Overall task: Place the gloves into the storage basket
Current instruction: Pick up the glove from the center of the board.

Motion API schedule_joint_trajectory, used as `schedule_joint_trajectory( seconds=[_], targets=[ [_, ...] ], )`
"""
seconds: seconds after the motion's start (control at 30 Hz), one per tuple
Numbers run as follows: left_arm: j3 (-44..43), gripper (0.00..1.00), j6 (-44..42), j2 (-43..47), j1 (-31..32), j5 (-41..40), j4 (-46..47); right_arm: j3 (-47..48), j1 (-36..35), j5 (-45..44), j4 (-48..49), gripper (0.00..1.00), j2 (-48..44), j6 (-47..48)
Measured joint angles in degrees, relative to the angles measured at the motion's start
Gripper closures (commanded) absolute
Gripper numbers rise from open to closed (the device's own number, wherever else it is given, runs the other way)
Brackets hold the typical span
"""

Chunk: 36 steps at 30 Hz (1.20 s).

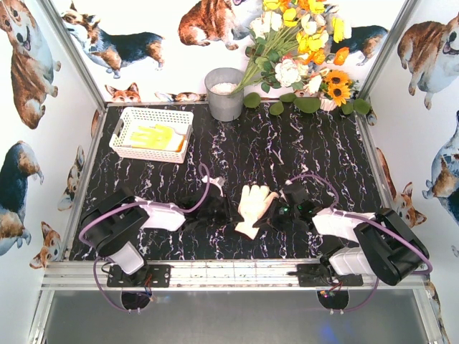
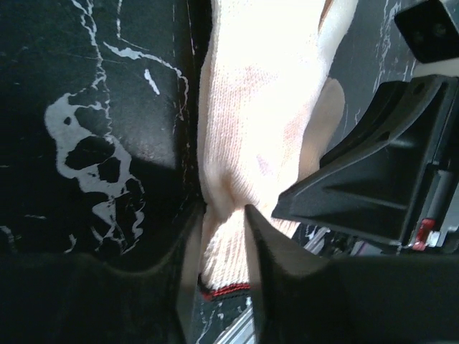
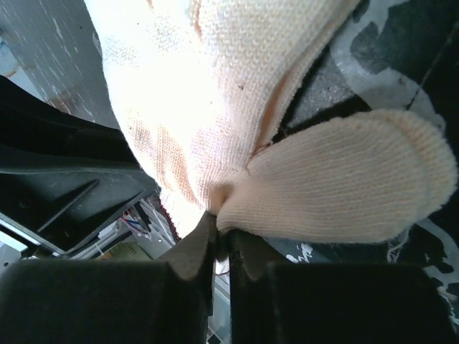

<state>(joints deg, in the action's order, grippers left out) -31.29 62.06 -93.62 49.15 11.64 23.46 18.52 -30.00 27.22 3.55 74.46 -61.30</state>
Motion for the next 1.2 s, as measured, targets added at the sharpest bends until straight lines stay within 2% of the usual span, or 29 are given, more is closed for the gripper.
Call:
schedule_joint_trajectory(
  seconds=[0.17, 0.3, 0.8, 1.2],
  targets=[
    [2.4, 0.44, 1.4, 3.4, -1.1, 0.9, 0.8, 0.0, 0.0, 0.6, -0.5, 1.00, 0.0, -2.3],
    [5.6, 0.33, 3.5, 6.2, -2.0, 2.2, 3.3, 0.6, 0.0, 1.4, -1.4, 1.00, -0.7, -3.9],
    [10.7, 0.14, 11.3, 5.1, -4.7, 9.8, 15.3, 0.9, 1.3, 4.3, -0.3, 1.00, -5.2, -9.9],
    [9.2, 0.14, 15.9, -0.8, -4.8, 14.7, 24.6, 0.9, 1.6, 7.5, 3.1, 1.00, -5.1, -12.2]
  ],
)
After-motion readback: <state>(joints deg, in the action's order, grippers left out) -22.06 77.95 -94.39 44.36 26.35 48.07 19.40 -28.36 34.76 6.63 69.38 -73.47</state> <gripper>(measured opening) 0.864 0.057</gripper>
